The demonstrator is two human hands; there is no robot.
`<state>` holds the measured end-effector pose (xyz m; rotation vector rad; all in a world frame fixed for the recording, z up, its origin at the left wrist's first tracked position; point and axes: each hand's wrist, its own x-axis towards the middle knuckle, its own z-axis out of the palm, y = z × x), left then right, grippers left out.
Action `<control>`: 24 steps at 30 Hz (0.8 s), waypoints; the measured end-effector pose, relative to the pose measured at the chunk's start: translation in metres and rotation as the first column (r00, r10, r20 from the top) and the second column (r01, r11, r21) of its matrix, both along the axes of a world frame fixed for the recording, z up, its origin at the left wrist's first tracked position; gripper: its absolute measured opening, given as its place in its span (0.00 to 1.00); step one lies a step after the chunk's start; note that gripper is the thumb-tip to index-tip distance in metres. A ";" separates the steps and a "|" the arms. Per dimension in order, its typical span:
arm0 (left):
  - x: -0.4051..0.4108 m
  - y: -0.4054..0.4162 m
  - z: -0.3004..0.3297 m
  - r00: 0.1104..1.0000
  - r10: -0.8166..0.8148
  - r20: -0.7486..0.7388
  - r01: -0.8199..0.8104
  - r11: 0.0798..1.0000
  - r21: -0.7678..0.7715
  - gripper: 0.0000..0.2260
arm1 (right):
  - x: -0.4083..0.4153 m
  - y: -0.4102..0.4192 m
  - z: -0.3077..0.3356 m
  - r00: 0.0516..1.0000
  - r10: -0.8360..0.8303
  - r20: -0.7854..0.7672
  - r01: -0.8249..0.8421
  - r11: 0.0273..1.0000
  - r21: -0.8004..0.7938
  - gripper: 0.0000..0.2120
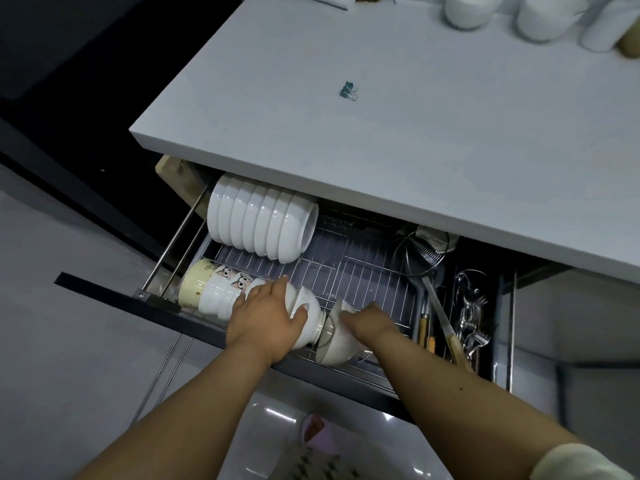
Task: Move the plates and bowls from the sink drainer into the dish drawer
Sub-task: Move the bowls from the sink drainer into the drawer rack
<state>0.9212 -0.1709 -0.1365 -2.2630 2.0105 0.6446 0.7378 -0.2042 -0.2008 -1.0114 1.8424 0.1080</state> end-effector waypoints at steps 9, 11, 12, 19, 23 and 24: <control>-0.006 0.001 0.003 0.999 -0.014 0.042 0.009 0.993 0.118 0.26 | -0.072 0.013 0.043 0.988 -0.007 0.157 0.037 0.980 -0.194 0.13; -0.015 0.001 0.006 1.000 0.006 0.024 -0.009 0.989 0.150 0.25 | -0.097 0.022 0.055 0.982 -0.046 0.182 0.087 0.971 -0.223 0.11; -0.024 0.001 0.007 1.000 0.015 -0.011 -0.013 0.987 0.162 0.25 | -0.111 0.027 0.061 0.978 -0.075 0.195 0.119 0.966 -0.227 0.11; -0.166 -0.002 0.023 0.933 -0.327 -0.150 0.345 0.931 0.120 0.23 | -0.218 0.073 0.093 0.909 -0.346 0.234 0.406 0.863 -0.301 0.13; -0.274 0.000 0.045 0.835 -0.503 -0.224 0.525 0.850 0.047 0.21 | -0.296 0.111 0.102 0.805 -0.528 0.271 0.593 0.733 -0.335 0.14; -0.301 0.001 0.051 0.804 -0.545 -0.238 0.565 0.825 0.019 0.21 | -0.317 0.121 0.102 0.766 -0.574 0.289 0.642 0.681 -0.351 0.14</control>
